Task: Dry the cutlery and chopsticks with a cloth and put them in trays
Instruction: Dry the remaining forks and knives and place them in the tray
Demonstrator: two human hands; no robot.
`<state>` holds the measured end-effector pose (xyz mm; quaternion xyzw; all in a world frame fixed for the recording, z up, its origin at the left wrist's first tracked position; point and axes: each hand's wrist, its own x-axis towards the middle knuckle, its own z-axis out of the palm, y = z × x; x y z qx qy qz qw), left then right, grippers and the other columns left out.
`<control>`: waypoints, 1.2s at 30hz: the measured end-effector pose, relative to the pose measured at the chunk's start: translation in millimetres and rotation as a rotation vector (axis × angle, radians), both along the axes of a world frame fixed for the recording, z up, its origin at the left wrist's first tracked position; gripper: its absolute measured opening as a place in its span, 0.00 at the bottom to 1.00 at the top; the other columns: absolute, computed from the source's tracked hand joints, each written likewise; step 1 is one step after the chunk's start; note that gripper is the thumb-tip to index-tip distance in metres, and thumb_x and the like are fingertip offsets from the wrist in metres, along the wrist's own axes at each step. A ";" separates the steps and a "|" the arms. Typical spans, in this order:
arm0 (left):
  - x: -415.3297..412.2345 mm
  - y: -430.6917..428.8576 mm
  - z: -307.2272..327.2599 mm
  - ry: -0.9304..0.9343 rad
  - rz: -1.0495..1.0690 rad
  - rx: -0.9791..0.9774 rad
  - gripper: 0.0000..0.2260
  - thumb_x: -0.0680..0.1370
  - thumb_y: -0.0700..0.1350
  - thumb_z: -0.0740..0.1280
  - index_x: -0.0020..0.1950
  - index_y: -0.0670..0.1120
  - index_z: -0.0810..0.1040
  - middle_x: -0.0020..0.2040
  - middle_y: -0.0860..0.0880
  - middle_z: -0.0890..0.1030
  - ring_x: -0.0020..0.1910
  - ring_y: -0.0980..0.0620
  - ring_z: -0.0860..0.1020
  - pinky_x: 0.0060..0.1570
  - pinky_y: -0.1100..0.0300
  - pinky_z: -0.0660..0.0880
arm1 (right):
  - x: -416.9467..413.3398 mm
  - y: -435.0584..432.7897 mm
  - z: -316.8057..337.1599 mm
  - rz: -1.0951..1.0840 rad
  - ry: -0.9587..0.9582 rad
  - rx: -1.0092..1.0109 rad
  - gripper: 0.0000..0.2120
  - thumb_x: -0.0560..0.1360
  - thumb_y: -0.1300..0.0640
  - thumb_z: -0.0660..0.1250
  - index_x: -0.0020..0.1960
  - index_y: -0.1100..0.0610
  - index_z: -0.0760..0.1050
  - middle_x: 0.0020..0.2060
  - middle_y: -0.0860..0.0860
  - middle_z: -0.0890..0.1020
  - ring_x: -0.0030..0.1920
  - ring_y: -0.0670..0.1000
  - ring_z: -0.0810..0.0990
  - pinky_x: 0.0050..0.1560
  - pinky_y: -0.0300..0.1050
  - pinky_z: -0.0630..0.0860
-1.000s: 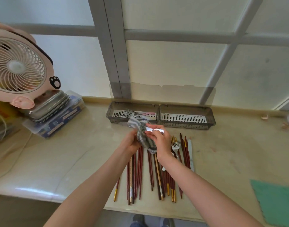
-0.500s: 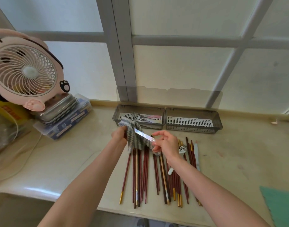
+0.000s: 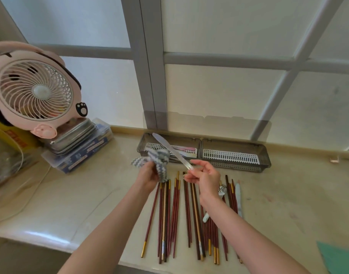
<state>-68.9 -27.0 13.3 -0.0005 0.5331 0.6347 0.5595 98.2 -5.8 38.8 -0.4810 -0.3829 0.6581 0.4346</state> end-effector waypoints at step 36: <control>33.6 -6.0 13.4 0.413 -0.273 -0.106 0.09 0.79 0.35 0.61 0.44 0.41 0.79 0.37 0.46 0.80 0.34 0.53 0.78 0.31 0.65 0.74 | -21.4 29.8 -20.2 0.412 -0.297 -0.050 0.21 0.67 0.62 0.74 0.58 0.52 0.73 0.52 0.51 0.78 0.54 0.53 0.76 0.55 0.53 0.75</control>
